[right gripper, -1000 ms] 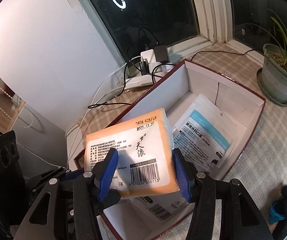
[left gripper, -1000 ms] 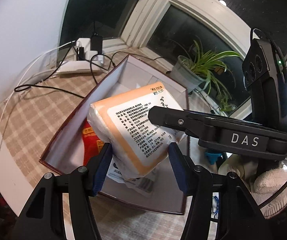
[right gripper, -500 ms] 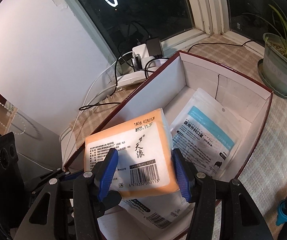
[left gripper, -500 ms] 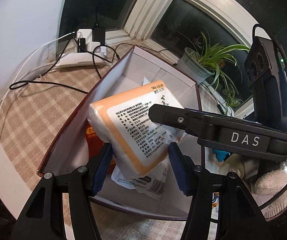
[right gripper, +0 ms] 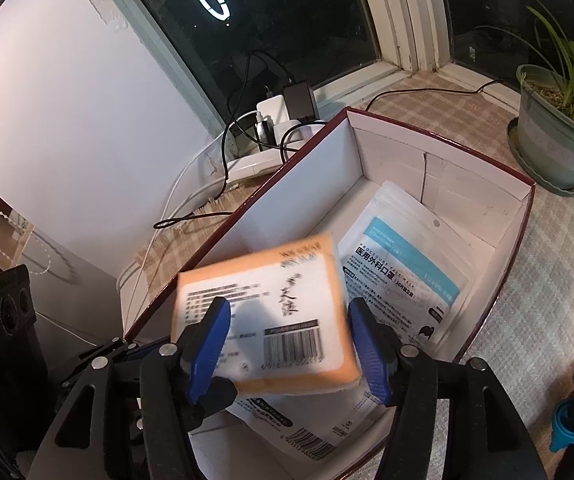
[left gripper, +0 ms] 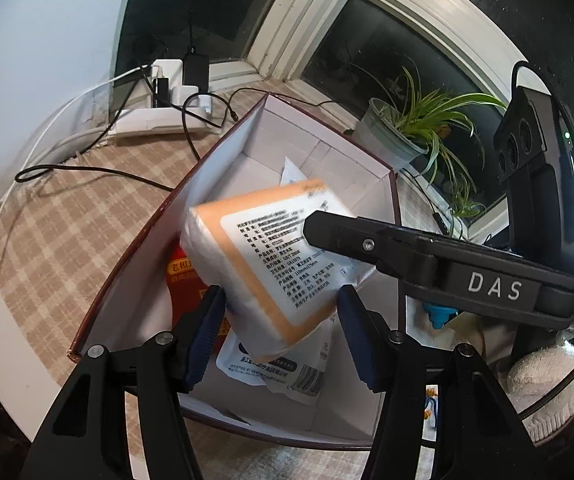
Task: Organize soft objects
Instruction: 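Lower the parcel into the box and open the right tool, then move both tools toward the black knit glove on the floor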
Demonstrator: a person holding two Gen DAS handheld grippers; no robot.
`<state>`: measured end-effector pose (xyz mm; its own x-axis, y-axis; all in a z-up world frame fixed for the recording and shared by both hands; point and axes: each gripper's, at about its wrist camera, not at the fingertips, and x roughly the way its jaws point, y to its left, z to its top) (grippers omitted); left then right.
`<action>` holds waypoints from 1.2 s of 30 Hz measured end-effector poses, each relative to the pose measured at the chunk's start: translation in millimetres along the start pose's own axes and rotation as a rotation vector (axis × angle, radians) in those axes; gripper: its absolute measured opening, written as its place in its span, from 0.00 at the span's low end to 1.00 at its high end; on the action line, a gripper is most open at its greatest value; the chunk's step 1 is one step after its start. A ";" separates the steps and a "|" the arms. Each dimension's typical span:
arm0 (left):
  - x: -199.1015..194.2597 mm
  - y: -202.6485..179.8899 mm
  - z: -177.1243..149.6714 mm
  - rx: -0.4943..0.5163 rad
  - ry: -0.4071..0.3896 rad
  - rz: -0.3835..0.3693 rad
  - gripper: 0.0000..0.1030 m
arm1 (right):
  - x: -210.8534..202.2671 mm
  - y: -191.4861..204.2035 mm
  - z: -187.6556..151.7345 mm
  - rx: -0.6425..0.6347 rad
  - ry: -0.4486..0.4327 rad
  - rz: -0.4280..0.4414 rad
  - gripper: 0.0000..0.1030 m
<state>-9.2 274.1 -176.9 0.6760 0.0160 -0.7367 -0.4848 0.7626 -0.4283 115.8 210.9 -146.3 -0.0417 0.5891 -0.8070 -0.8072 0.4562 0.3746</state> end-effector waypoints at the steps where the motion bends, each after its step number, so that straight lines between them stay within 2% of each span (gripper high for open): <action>1: -0.6 -0.1 -0.1 0.001 -0.002 0.002 0.55 | -0.4 0.2 -0.4 -0.001 0.000 -0.001 0.59; 10: -9.8 -3.8 -2.6 0.014 -0.022 0.007 0.56 | -15.9 0.8 0.5 0.007 -0.033 -0.004 0.62; 20: -29.3 -1.8 -4.6 0.011 -0.065 -0.004 0.57 | -76.2 -12.8 1.9 0.040 -0.118 0.024 0.62; 24: -33.2 -3.1 -3.8 0.007 -0.075 -0.013 0.57 | -99.1 -20.8 0.1 0.061 -0.150 0.031 0.65; 28: -44.4 -8.0 -6.8 0.022 -0.091 -0.030 0.57 | -124.2 -28.0 -14.2 0.075 -0.173 0.057 0.65; 31: -54.6 -13.8 -9.4 0.039 -0.107 -0.047 0.57 | -143.8 -31.9 -30.5 0.062 -0.193 0.029 0.65; 36: -66.6 -30.2 -13.4 0.091 -0.119 -0.081 0.57 | -177.4 -55.4 -78.4 0.130 -0.246 0.026 0.65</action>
<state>-47.0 241.3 -121.9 0.7745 0.0249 -0.6321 -0.3777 0.8198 -0.4305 121.8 28.9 -59.7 0.0952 0.7388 -0.6672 -0.7247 0.5109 0.4623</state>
